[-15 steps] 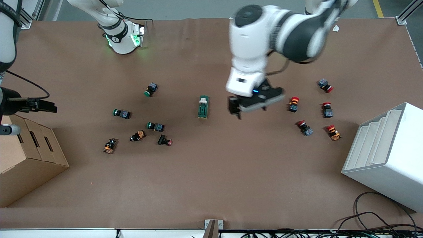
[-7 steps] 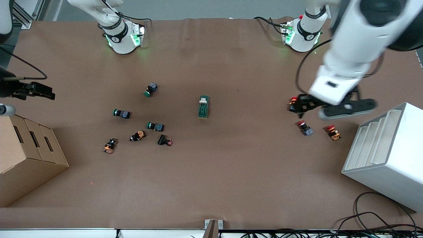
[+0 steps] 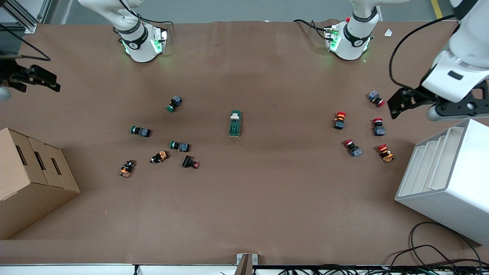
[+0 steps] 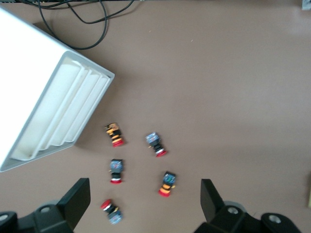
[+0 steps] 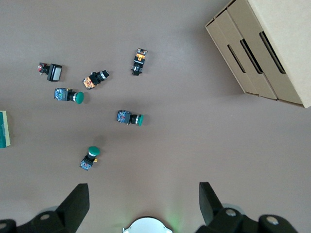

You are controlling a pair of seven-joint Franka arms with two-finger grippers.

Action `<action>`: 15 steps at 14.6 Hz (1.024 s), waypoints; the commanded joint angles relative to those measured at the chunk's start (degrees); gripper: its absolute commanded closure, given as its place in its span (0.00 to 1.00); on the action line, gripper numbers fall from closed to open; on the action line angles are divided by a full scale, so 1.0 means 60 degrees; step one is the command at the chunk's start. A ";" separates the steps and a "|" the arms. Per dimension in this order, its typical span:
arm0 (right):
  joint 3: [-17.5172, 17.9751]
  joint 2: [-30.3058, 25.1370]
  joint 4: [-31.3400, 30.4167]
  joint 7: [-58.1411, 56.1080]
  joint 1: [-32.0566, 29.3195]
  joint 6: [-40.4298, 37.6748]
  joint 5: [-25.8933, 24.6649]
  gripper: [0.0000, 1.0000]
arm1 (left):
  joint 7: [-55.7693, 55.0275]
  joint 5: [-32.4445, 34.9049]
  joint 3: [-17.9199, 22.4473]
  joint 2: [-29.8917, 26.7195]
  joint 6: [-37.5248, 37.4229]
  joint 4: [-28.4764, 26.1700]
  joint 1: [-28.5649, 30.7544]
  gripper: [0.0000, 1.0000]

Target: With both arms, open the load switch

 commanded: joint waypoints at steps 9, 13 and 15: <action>0.0004 -0.0516 -0.0354 0.0030 0.0007 0.0064 0.0102 0.00 | 0.2065 -0.1010 0.0867 -0.1425 -0.0355 -0.1433 0.0227 0.00; -0.0011 -0.0516 -0.0354 0.0089 -0.0022 -0.0052 0.0117 0.00 | 0.2036 -0.1010 0.0808 -0.1441 -0.0677 -0.1404 0.0168 0.00; -0.0011 -0.0531 -0.0354 0.0162 -0.0008 -0.0067 0.0161 0.00 | 0.2022 -0.1010 0.0750 -0.1455 -0.0692 -0.1433 0.0154 0.00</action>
